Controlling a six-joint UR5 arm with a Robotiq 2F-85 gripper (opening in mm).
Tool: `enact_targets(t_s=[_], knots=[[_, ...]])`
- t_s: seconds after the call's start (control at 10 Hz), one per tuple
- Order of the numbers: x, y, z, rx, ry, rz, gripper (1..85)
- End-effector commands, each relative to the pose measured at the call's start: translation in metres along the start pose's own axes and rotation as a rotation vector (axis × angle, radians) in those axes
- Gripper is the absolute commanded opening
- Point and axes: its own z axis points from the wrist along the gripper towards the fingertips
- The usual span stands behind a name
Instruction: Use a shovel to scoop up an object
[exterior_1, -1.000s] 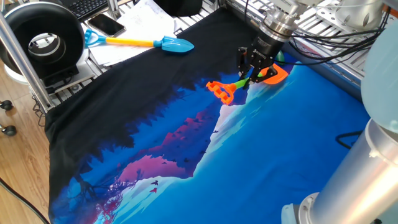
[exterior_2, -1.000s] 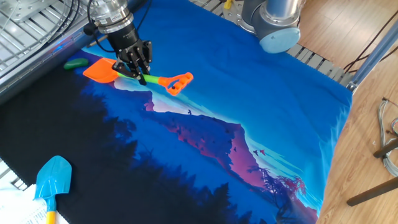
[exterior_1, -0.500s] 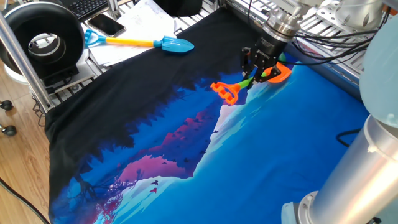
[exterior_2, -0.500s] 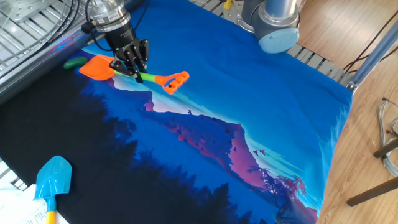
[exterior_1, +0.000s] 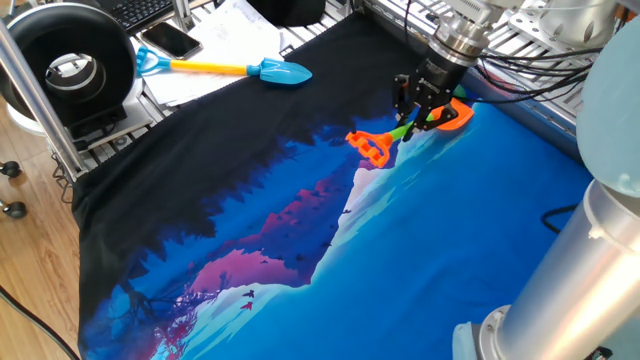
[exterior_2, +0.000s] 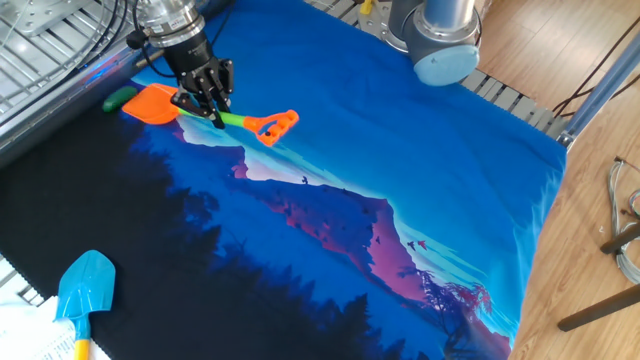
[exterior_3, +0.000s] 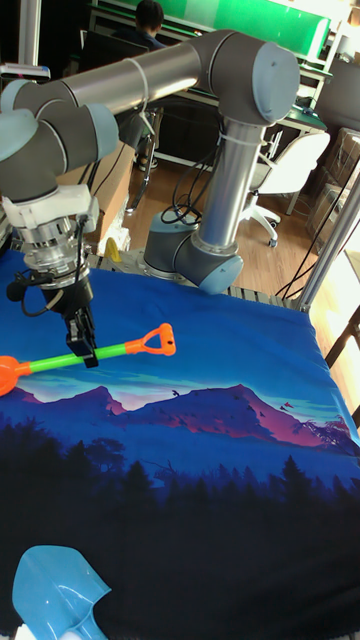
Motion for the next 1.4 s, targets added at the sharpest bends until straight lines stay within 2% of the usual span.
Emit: enact_targets(t_s=[0.0,0.2,0.6,0.9,1.3], knots=[[0.008,-0.001,-0.005,0.014,0.002,0.002,8.7],[0.016,-0.001,-0.006,0.023,0.005,-0.007,8.7],[0.03,0.002,-0.012,0.013,-0.003,-0.042,8.7],[0.04,0.004,-0.011,0.013,0.012,-0.049,8.7],[0.046,0.005,-0.011,0.011,0.024,-0.043,8.7]])
